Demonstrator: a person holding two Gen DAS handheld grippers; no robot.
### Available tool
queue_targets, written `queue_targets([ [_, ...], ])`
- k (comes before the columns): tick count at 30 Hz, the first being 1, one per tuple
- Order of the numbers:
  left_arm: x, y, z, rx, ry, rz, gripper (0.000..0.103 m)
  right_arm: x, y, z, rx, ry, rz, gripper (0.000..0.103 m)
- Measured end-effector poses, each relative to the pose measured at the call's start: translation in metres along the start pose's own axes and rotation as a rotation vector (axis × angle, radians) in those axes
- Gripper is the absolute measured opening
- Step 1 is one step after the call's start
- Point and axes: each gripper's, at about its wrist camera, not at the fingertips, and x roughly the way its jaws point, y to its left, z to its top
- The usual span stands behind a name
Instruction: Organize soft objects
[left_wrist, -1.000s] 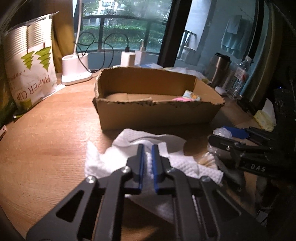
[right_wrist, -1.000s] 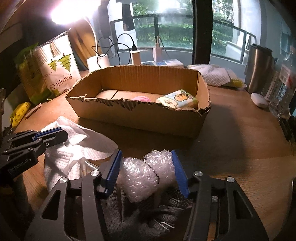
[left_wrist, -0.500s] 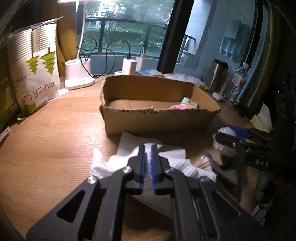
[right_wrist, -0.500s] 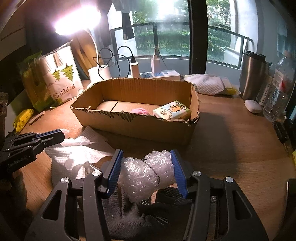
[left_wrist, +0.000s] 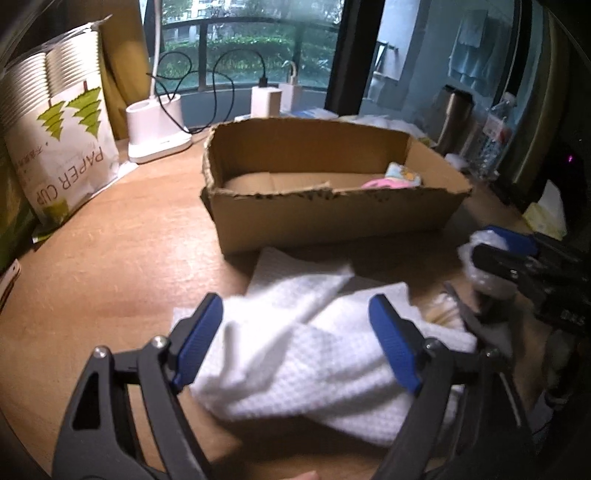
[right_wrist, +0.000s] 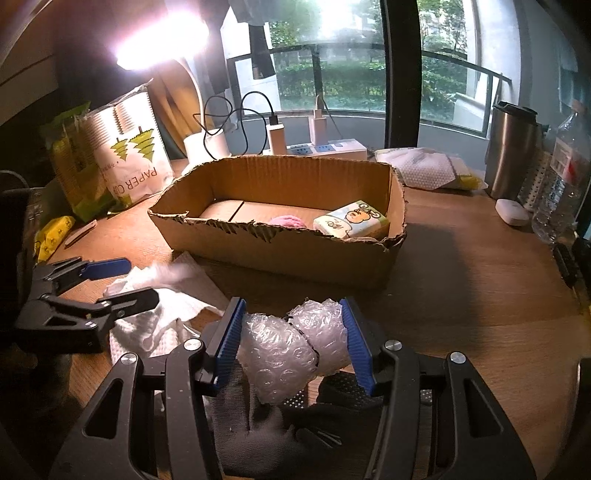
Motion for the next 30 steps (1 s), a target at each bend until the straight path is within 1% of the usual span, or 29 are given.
queue_targets([
  [3, 0.015, 0.006, 0.005, -0.011, 0.042, 0.014, 0.083, 0.0, -0.003, 0.0, 0.006, 0.001, -0.004, 0.055],
  [5, 0.023, 0.009, 0.005, -0.022, 0.073, -0.012, 0.083, 0.001, -0.005, 0.0, 0.01, 0.002, -0.007, 0.055],
  [8, 0.025, 0.011, 0.005, -0.025, 0.075, -0.036, 0.081, 0.001, -0.007, 0.0, 0.017, 0.003, -0.01, 0.055],
  [10, 0.025, 0.01, 0.004, -0.012, 0.077, -0.049, 0.065, 0.001, -0.007, 0.0, 0.019, 0.003, -0.009, 0.055],
  [11, 0.024, 0.009, 0.004, -0.007, 0.081, -0.057, 0.051, 0.001, -0.007, 0.0, 0.019, 0.003, -0.008, 0.055],
  [12, 0.023, 0.008, 0.004, -0.005, 0.08, -0.062, 0.041, 0.002, -0.007, 0.0, 0.019, 0.004, -0.007, 0.055],
  [14, 0.02, 0.007, 0.004, 0.005, 0.069, -0.059, 0.025, 0.002, -0.006, 0.0, 0.017, 0.004, -0.003, 0.055],
  [15, 0.018, 0.007, 0.004, 0.003, 0.063, -0.065, 0.021, 0.002, -0.005, 0.0, 0.016, 0.005, -0.002, 0.055],
  [19, 0.003, 0.009, 0.008, -0.012, 0.022, -0.086, 0.015, 0.001, -0.003, 0.001, 0.011, 0.0, 0.001, 0.055],
  [23, -0.015, 0.011, 0.016, -0.022, -0.028, -0.095, 0.015, -0.004, -0.003, 0.003, 0.008, -0.012, -0.004, 0.055],
  [30, -0.04, 0.011, 0.025, -0.04, -0.083, -0.124, 0.015, -0.013, 0.0, 0.009, -0.004, -0.035, -0.009, 0.055],
])
